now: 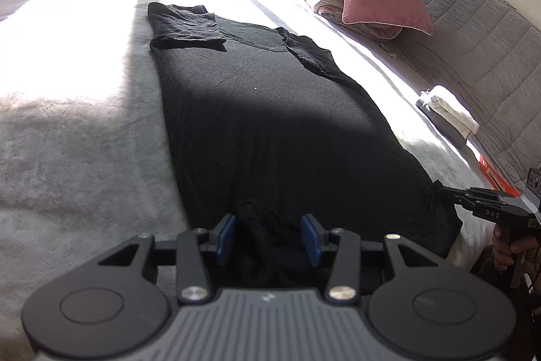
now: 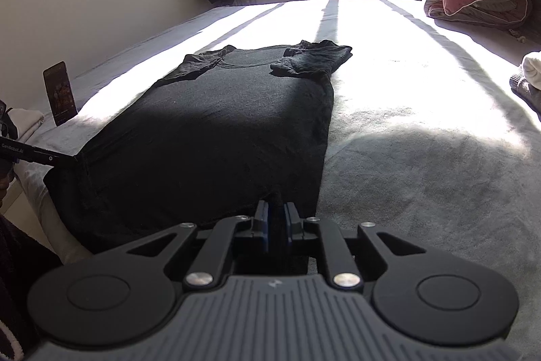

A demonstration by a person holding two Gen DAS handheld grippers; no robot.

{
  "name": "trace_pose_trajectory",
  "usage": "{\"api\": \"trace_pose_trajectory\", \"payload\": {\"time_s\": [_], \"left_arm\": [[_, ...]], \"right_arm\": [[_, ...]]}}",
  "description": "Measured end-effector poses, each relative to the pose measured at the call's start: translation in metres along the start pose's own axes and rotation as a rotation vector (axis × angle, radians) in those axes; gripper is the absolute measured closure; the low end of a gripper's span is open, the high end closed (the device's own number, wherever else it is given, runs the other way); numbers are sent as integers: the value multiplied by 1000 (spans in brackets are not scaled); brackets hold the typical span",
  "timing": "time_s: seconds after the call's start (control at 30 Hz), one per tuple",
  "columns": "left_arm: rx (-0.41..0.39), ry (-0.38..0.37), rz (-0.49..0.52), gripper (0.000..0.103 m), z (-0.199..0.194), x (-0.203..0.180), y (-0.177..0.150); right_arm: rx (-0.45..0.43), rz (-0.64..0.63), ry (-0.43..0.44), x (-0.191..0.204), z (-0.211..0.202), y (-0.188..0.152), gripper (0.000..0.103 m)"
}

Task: Fold clothes
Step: 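Lift the held hem with both grippers and carry it toward the collar, then lower the hem onto the shirt near the collar and open both grippers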

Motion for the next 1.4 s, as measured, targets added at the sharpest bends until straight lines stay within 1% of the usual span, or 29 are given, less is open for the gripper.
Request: {"api": "trace_pose_trajectory", "payload": {"time_s": [0.03, 0.07, 0.1, 0.13, 0.2, 0.3, 0.43, 0.53, 0.73, 0.9, 1.03, 1.23, 1.4], "left_arm": [[-4, 14, 10, 69, 1, -2, 0], [-11, 23, 19, 87, 2, -4, -1], [-20, 24, 25, 99, 1, -5, -1], [-42, 21, 29, 99, -2, -7, -2], [-98, 13, 41, 99, -12, -9, -1], [-189, 3, 49, 99, -27, -11, 4], [-328, -9, 34, 99, -47, -9, 21], [-378, -2, 23, 99, -49, -6, 36], [-417, 23, -3, 99, -36, 0, 66], [-429, 43, -20, 99, -20, 9, 87], [-446, 60, -32, 99, -8, 18, 103], [-476, 75, -80, 99, 9, 35, 125], [-472, 82, -102, 99, 27, 47, 139]], "right_arm": [[6, -1, 1, 1, 2, 0, 88], [10, -8, 0, 2, 4, -1, 88], [13, -17, -1, 4, 5, -2, 88], [10, -32, -7, 6, 5, -2, 89], [-12, -57, -16, 10, 1, -1, 100], [-86, -61, -30, 10, -10, 5, 100], [-187, -45, -52, 4, -20, 20, 100], [-238, -33, -69, -2, -19, 32, 100], [-303, -18, -99, -9, -3, 58, 100], [-360, -17, -147, -17, 10, 81, 100], [-386, -4, -176, -28, 22, 95, 100], [-391, -4, -200, -38, 46, 113, 100], [-377, -4, -211, -45, 69, 122, 100]]}}
Point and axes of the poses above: each gripper's, at about its wrist camera, not at the fingertips, and z roughly the way its jaws point, x to its left, y to its top, the point moved 4 cm from there along z, roughly the way its jaws point, and after that the axes turned 6 degrees about -z, right-handed, at the moved point
